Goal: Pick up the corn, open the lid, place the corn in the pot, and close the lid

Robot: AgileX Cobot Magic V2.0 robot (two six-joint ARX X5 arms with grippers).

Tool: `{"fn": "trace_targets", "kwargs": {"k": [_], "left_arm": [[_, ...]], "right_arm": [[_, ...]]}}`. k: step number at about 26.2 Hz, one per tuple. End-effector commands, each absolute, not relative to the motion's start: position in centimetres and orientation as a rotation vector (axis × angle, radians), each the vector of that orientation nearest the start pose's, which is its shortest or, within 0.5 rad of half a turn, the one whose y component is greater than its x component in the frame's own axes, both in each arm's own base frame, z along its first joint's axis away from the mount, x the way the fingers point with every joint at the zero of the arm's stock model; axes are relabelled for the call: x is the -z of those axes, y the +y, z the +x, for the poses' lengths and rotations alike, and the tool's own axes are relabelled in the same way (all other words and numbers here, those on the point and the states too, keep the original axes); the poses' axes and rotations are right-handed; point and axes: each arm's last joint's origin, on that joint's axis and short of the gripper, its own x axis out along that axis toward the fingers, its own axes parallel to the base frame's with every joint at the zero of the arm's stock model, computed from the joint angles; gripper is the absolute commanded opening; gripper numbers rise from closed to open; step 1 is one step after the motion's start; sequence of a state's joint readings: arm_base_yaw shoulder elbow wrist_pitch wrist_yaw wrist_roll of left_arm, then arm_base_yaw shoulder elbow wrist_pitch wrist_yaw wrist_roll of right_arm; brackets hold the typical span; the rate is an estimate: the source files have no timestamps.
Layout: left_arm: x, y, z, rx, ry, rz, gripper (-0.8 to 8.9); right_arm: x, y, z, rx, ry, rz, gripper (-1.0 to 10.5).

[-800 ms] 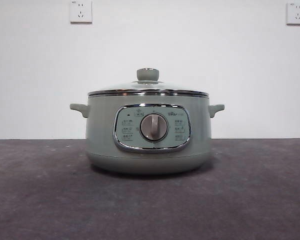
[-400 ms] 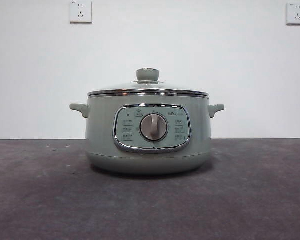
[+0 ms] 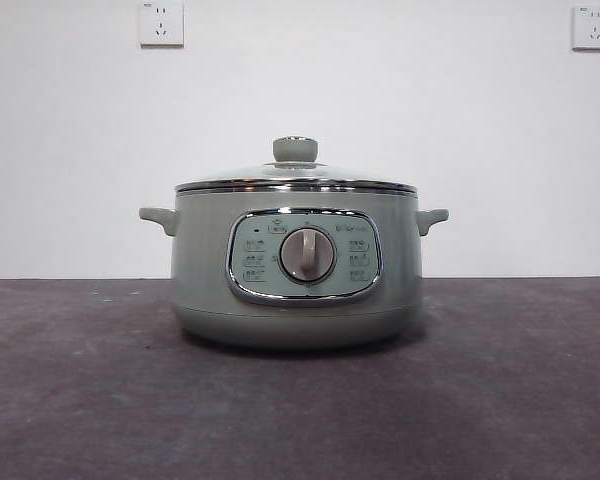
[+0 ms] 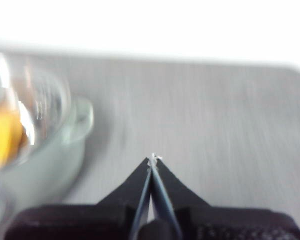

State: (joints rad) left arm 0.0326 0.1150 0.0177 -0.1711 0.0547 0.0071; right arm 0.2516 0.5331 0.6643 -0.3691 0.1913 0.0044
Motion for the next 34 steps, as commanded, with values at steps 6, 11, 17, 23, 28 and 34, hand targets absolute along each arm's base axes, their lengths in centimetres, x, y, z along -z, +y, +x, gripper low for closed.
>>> {"fn": "trace_targets", "kwargs": {"k": [6, 11, 17, 23, 28, 34], "left_arm": [[-13.9, 0.2, 10.2, 0.021, 0.301, -0.002, -0.03], [-13.7, 0.2, 10.3, 0.022, 0.325, -0.003, -0.03], [-13.5, 0.2, 10.4, 0.022, 0.354, -0.005, -0.03], [-13.4, 0.2, 10.4, 0.022, 0.358, -0.005, -0.03], [-13.4, 0.2, 10.4, 0.022, 0.358, -0.005, -0.03], [-13.4, 0.2, 10.4, 0.022, 0.358, -0.005, -0.03]], "right_arm": [[-20.5, -0.2, 11.0, 0.065, 0.096, -0.034, 0.0], [-17.3, -1.0, 10.3, 0.101, 0.089, -0.031, 0.0], [-15.0, -0.9, 9.7, 0.080, 0.185, -0.077, 0.0], [-15.0, -0.9, 9.5, 0.082, 0.181, -0.063, 0.0], [-15.0, -0.9, 9.5, 0.083, 0.180, -0.064, 0.0], [-15.0, -0.5, 9.6, 0.036, 0.179, -0.068, 0.0]]}}
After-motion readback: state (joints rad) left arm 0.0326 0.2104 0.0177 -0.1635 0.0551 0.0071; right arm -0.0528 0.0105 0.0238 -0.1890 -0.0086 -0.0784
